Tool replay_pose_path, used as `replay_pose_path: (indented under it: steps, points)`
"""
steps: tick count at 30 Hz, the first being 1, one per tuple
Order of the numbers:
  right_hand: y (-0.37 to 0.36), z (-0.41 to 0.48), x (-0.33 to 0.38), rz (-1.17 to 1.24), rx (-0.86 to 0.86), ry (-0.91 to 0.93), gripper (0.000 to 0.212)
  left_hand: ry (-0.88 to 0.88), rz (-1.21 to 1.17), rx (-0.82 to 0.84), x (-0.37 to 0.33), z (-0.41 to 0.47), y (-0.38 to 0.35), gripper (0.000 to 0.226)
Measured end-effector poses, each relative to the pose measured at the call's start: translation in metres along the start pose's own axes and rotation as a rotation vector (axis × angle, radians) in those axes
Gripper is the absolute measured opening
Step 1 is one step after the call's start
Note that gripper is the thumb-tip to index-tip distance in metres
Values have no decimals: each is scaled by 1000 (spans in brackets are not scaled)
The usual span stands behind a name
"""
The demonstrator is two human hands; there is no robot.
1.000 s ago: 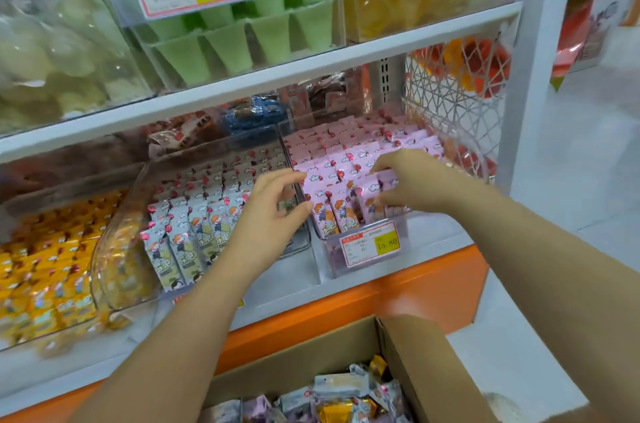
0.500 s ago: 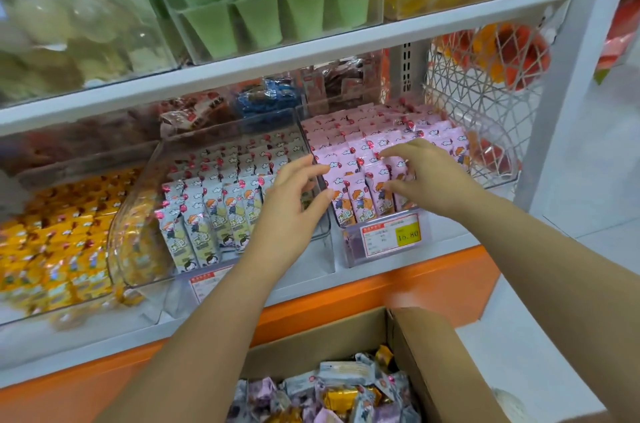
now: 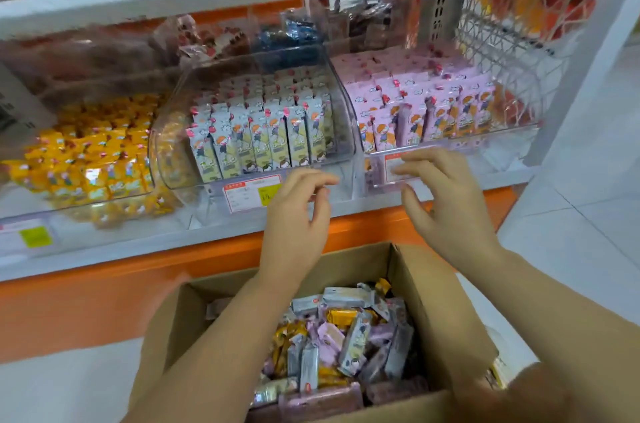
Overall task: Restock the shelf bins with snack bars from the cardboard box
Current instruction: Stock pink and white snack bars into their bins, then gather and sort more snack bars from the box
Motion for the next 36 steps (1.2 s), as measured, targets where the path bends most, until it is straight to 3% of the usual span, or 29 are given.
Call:
replay_pose_path:
  steps: [5,12,16,21,27,31,36]
  points:
    - [-50,-49,28,81,247,27,19,168,89,77,57,-54,17,20]
    - [-124,-107,18,1,999,-248,33,680,181,342,139,-114,28,26]
    - [-157,-122,21,-38,1261,-281,49,902,300,365,180,-141,40,31]
    - [-186,-123,26,-83,1286,-248,52,878,462,416,206,-153,36,39]
    - [-204,-126,24,-244,1323,-103,62,759,854,544,207,-149,29,45]
    - [-205,-131,20,-359,1284,-70,66,832,674,504,209,-155,33,42]
    - [-204,-132,4,-375,1314,-248,64,852,627,577,220,-161,47,50]
Point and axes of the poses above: each hand's wrist, its own z-axis towards the middle knuckle, its own y-axis out of the back of the hand, x = y × z, the point moved 1 cm from there along z, towards the middle knuckle, and after that the axes turned 7 degrees about -z, right-handed, at the moved point
